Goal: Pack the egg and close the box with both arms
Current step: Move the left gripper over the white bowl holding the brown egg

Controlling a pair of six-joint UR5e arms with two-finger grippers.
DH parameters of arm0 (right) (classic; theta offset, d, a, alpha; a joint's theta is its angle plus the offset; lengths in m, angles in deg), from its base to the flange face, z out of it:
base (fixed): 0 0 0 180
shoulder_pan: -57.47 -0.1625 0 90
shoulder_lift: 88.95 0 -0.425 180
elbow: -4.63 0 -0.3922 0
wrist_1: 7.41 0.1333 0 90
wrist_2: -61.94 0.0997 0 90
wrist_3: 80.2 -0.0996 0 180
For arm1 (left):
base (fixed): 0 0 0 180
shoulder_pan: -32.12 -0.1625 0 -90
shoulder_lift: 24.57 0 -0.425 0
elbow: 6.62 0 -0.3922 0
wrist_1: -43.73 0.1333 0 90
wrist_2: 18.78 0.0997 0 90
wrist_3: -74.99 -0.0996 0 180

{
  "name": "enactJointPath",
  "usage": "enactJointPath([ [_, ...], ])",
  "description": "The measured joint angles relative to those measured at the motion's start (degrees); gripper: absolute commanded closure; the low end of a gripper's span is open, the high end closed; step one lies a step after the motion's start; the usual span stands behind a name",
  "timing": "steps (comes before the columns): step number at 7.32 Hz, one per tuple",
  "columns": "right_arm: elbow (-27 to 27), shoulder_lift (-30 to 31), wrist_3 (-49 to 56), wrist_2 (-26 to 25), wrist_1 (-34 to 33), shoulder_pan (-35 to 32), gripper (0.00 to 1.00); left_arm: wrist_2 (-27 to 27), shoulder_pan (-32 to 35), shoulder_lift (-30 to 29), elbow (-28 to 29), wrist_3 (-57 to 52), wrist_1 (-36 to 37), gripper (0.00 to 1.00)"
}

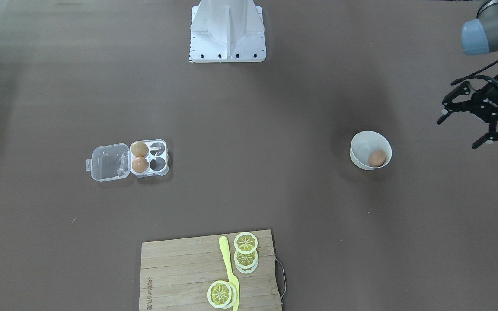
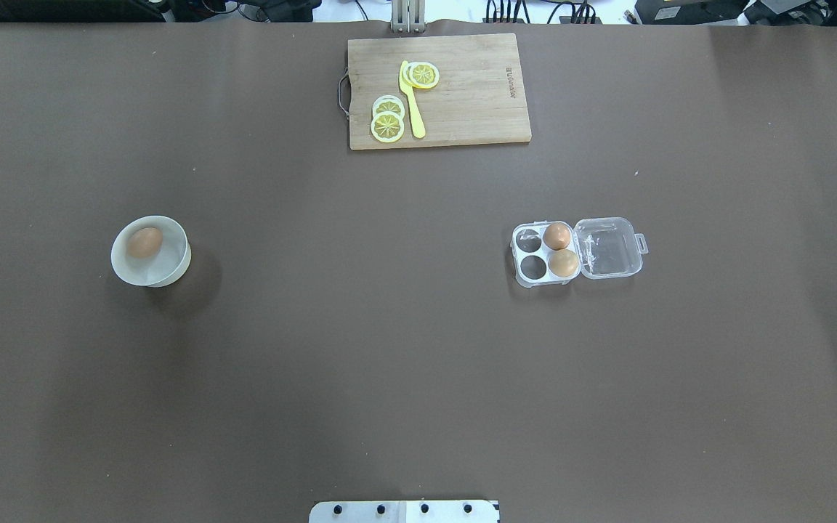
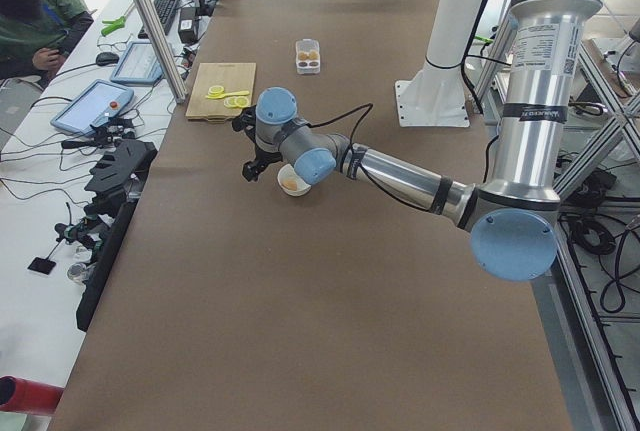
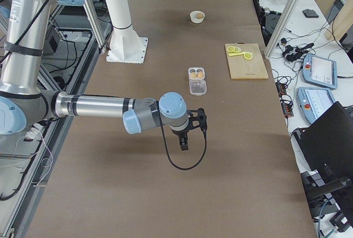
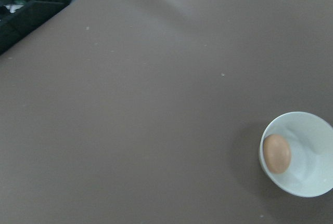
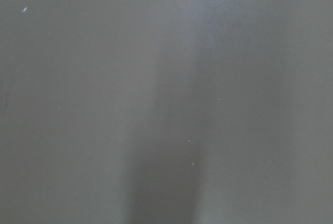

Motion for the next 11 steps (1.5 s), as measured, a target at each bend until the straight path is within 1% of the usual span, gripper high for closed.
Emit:
enactJointPath([
  [2, 3.8, -0.8, -11.8, -7.2, 0.0, 8.0, 0.01, 4.5, -7.5, -1.6, 0.2, 6.3, -1.1, 0.03],
  [3, 4.7, -1.4, -15.9, -9.5, -0.1, 11.3, 0.01, 8.0, -11.8, -2.6, 1.1, 8.9, -1.5, 0.05],
  [4, 5.2, -1.8, -18.1, -10.9, -0.1, 13.4, 0.01, 11.4, -15.4, -3.4, 2.4, 10.5, -1.7, 0.16],
  [5, 5.3, -2.0, -19.1, -11.6, -0.1, 14.5, 0.01, 13.6, -17.7, -3.8, 3.6, 11.2, -1.9, 0.26],
  [6, 5.4, -2.2, -19.4, -11.9, 0.0, 14.9, 0.01, 14.5, -18.8, -3.9, 4.7, 11.4, -2.1, 0.29],
  [11, 5.5, -2.3, -19.5, -12.2, 0.0, 15.2, 0.01, 15.0, -19.4, -4.0, 6.7, 11.0, -2.4, 0.28],
])
